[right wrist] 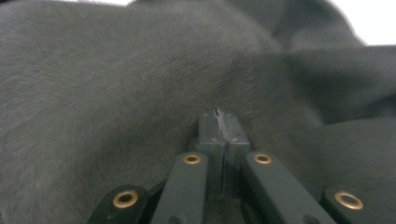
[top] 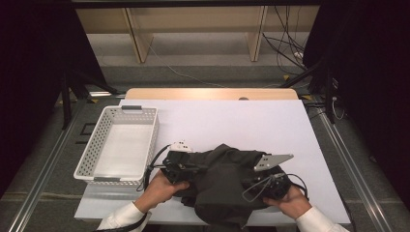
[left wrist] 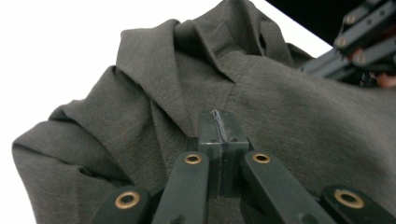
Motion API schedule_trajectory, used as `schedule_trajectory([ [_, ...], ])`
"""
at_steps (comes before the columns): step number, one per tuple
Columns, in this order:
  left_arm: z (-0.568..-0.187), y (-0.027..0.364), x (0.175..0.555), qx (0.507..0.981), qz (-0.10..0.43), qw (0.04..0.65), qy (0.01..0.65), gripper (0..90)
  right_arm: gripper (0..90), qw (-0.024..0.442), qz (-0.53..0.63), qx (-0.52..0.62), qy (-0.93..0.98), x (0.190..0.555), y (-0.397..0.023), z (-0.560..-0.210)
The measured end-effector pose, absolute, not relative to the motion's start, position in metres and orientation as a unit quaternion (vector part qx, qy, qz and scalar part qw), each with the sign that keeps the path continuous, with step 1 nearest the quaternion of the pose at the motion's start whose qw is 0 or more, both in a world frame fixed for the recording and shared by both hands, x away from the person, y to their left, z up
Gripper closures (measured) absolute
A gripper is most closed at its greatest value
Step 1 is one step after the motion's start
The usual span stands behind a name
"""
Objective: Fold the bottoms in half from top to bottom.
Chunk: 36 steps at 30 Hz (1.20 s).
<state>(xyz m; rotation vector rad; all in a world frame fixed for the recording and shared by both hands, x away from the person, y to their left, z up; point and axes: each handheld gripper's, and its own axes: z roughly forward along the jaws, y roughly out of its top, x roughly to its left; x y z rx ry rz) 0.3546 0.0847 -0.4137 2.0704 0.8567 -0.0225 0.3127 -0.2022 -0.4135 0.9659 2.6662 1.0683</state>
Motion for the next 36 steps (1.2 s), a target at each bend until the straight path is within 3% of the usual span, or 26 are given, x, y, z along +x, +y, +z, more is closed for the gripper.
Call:
schedule_trajectory([
  [6, -0.418, 0.091, 0.356, 0.828, 0.012, 0.425, 0.367, 88.5, 89.0, 0.054, 0.299, 0.318, 0.898, 0.307, -0.185, -0.44],
  [11, -0.414, 0.108, 0.359, 0.808, 0.01, 0.424, 0.409, 77.3, 68.5, 0.088, 0.337, 0.36, 0.866, 0.307, -0.201, -0.421],
  [14, -0.415, 0.116, 0.36, 0.796, -0.001, 0.422, 0.434, 65.4, 51.6, 0.122, 0.345, 0.431, 0.825, 0.309, -0.221, -0.414],
  [18, -0.417, 0.116, 0.36, 0.794, -0.016, 0.411, 0.448, 52.4, 38.3, 0.119, 0.337, 0.488, 0.797, 0.308, -0.24, -0.418],
  [21, -0.421, 0.113, 0.359, 0.797, -0.032, 0.397, 0.454, 46.6, 33.6, 0.106, 0.323, 0.516, 0.786, 0.306, -0.247, -0.426],
  [26, -0.436, 0.108, 0.364, 0.792, -0.066, 0.377, 0.476, 38.8, 31.4, 0.063, 0.319, 0.534, 0.78, 0.308, -0.248, -0.44],
  [31, -0.447, 0.101, 0.37, 0.793, -0.085, 0.363, 0.481, 37.0, 31.5, 0.023, 0.321, 0.526, 0.787, 0.315, -0.237, -0.45],
  [36, -0.456, 0.091, 0.375, 0.795, -0.093, 0.353, 0.484, 37.5, 37.7, -0.008, 0.327, 0.519, 0.79, 0.329, -0.228, -0.458],
])
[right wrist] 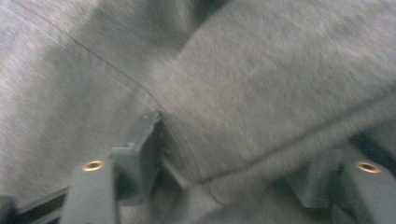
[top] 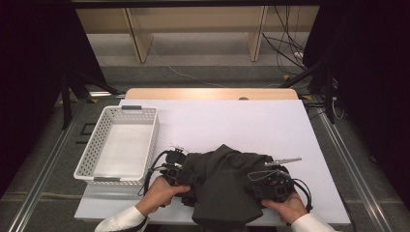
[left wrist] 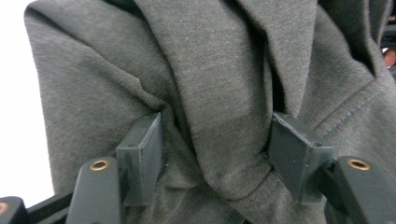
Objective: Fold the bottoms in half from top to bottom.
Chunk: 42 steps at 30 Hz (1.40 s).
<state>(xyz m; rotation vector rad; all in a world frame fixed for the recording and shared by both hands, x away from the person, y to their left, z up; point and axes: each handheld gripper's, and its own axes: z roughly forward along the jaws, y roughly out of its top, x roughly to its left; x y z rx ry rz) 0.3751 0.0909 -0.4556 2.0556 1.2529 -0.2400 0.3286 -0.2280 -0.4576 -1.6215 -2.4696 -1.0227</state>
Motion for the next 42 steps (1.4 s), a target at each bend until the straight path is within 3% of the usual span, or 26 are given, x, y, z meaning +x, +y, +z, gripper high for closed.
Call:
schedule_trajectory([
  [2, -0.457, 0.089, 0.377, 0.796, -0.097, 0.358, 0.479, 44.3, 46.5, 0.012, -0.333, -0.519, -0.787, 0.332, -0.227, -0.457],
  [6, -0.456, 0.09, 0.379, 0.794, -0.093, 0.37, 0.474, 73.5, 77.1, 0.012, -0.357, -0.526, -0.772, 0.334, -0.23, -0.451],
  [8, -0.451, 0.093, 0.379, 0.793, -0.093, 0.38, 0.467, 79.3, 82.6, 0.014, -0.372, -0.524, -0.766, 0.333, -0.233, -0.445],
  [14, -0.426, 0.106, 0.389, 0.776, -0.108, 0.418, 0.46, 82.1, 84.1, 0.007, -0.407, -0.51, -0.758, 0.337, -0.247, -0.42],
  [18, -0.417, 0.098, 0.397, 0.775, -0.094, 0.426, 0.457, 82.4, 84.3, -0.045, -0.389, -0.498, -0.774, 0.35, -0.248, -0.41],
  [21, -0.419, 0.093, 0.407, 0.774, -0.073, 0.422, 0.467, 81.2, 84.1, -0.033, -0.39, -0.508, -0.767, 0.366, -0.252, -0.412],
  [23, -0.424, 0.091, 0.412, 0.774, -0.08, 0.417, 0.47, 79.3, 84.0, -0.026, -0.393, -0.514, -0.762, 0.374, -0.253, -0.416],
  [26, -0.43, 0.091, 0.408, 0.787, -0.098, 0.397, 0.462, 67.2, 82.6, -0.019, -0.384, -0.516, -0.766, 0.378, -0.252, -0.422],
  [28, -0.429, 0.094, 0.399, 0.8, -0.086, 0.391, 0.448, 66.8, 81.3, -0.015, -0.383, -0.516, -0.766, 0.376, -0.253, -0.423],
  [34, -0.435, 0.109, 0.381, 0.814, -0.069, 0.377, 0.436, 74.8, 78.1, -0.017, -0.379, -0.518, -0.766, 0.37, -0.257, -0.425],
  [38, -0.441, 0.113, 0.374, 0.831, -0.004, 0.348, 0.435, 78.0, 77.5, -0.02, -0.376, -0.517, -0.769, 0.369, -0.257, -0.427],
  [42, -0.45, 0.11, 0.374, 0.842, -0.011, 0.324, 0.43, 89.4, 78.5, -0.022, -0.372, -0.516, -0.771, 0.37, -0.255, -0.429],
])
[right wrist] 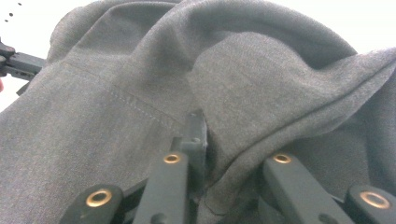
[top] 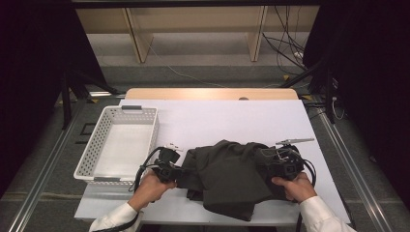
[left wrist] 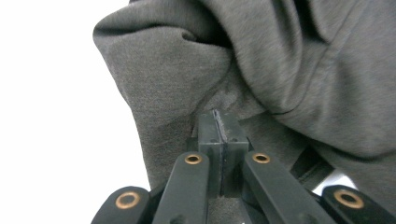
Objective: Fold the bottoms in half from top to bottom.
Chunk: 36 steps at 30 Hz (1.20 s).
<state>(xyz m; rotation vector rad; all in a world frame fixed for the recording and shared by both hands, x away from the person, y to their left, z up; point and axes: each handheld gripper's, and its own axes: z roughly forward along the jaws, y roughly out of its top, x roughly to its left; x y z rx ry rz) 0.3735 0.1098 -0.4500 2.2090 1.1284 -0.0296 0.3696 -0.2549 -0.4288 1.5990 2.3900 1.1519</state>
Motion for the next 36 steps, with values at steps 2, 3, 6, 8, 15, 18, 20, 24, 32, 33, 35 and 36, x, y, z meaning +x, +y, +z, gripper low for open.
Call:
schedule_trajectory([
  [2, -0.458, 0.108, 0.366, 0.856, -0.019, 0.304, 0.417, 89.5, 79.1, 0.027, 0.369, 0.515, 0.773, 0.369, -0.254, -0.429],
  [3, -0.462, 0.106, 0.361, 0.861, -0.019, 0.294, 0.414, 89.5, 79.2, 0.03, 0.366, 0.514, 0.775, 0.368, -0.254, -0.429],
  [6, -0.463, 0.105, 0.351, 0.865, 0.011, 0.286, 0.413, 89.4, 79.4, 0.033, 0.364, 0.51, 0.779, 0.367, -0.253, -0.429],
  [8, -0.452, 0.108, 0.351, 0.851, 0.025, 0.316, 0.42, 88.5, 79.4, 0.033, 0.363, 0.51, 0.779, 0.367, -0.252, -0.429],
  [15, -0.442, 0.115, 0.363, 0.828, 0.059, 0.32, 0.456, 52.6, 79.1, 0.032, 0.364, 0.51, 0.779, 0.368, -0.252, -0.43],
  [18, -0.451, 0.118, 0.367, 0.826, 0.07, 0.299, 0.473, 42.6, 78.9, 0.034, 0.364, 0.509, 0.779, 0.367, -0.252, -0.43],
  [20, -0.45, 0.122, 0.367, 0.821, 0.073, 0.302, 0.478, 38.0, 78.9, 0.034, 0.363, 0.509, 0.779, 0.367, -0.252, -0.43],
  [24, -0.447, 0.127, 0.368, 0.822, 0.048, 0.319, 0.469, 69.8, 79.0, 0.034, 0.363, 0.509, 0.78, 0.368, -0.252, -0.431],
  [32, -0.465, 0.11, 0.354, 0.872, 0.036, 0.256, 0.416, 88.8, 79.8, 0.037, 0.358, 0.51, 0.781, 0.367, -0.251, -0.432],
  [33, -0.462, 0.111, 0.356, 0.862, 0.035, 0.261, 0.432, 87.8, 79.7, 0.037, 0.358, 0.51, 0.781, 0.367, -0.251, -0.432],
  [35, -0.451, 0.113, 0.356, 0.854, 0.031, 0.282, 0.436, 75.9, 79.4, 0.038, 0.359, 0.51, 0.781, 0.367, -0.251, -0.431],
  [36, -0.444, 0.114, 0.354, 0.847, 0.024, 0.305, 0.435, 69.6, 78.6, 0.038, 0.359, 0.51, 0.781, 0.367, -0.251, -0.431],
])
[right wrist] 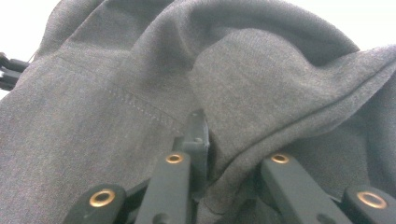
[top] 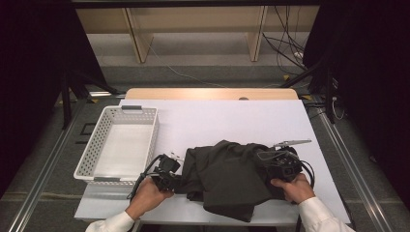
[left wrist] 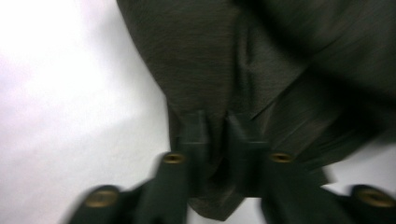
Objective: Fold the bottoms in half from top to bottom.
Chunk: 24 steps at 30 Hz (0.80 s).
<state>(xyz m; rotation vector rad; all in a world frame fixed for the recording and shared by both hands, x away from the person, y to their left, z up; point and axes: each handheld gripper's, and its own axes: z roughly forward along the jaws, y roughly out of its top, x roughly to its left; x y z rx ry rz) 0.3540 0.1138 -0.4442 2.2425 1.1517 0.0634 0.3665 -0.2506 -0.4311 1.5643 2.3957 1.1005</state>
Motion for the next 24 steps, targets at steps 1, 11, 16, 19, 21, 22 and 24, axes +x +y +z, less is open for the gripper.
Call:
schedule_trajectory([
  [1, -0.436, 0.113, 0.352, 0.841, 0.02, 0.324, 0.432, 62.6, 75.4, 0.039, 0.357, 0.512, 0.78, 0.367, -0.25, -0.431],
  [11, -0.437, 0.09, 0.367, 0.796, -0.098, 0.374, 0.465, 44.2, 46.8, 0.022, 0.348, 0.518, 0.781, 0.352, -0.25, -0.426],
  [16, -0.443, 0.078, 0.375, 0.793, -0.118, 0.364, 0.474, 41.1, 46.6, 0.001, 0.337, 0.511, 0.791, 0.35, -0.242, -0.435],
  [19, -0.446, 0.067, 0.377, 0.797, -0.106, 0.349, 0.48, 35.2, 47.3, -0.001, 0.331, 0.507, 0.796, 0.35, -0.237, -0.439],
  [21, -0.447, 0.063, 0.38, 0.8, -0.101, 0.343, 0.482, 31.4, 49.7, -0.003, 0.33, 0.508, 0.796, 0.351, -0.238, -0.441],
  [22, -0.448, 0.06, 0.381, 0.796, -0.102, 0.347, 0.486, 31.8, 51.6, -0.004, 0.332, 0.509, 0.794, 0.352, -0.239, -0.441],
  [24, -0.448, 0.057, 0.381, 0.798, -0.095, 0.349, 0.482, 35.9, 57.7, -0.003, 0.334, 0.512, 0.791, 0.352, -0.24, -0.442],
])
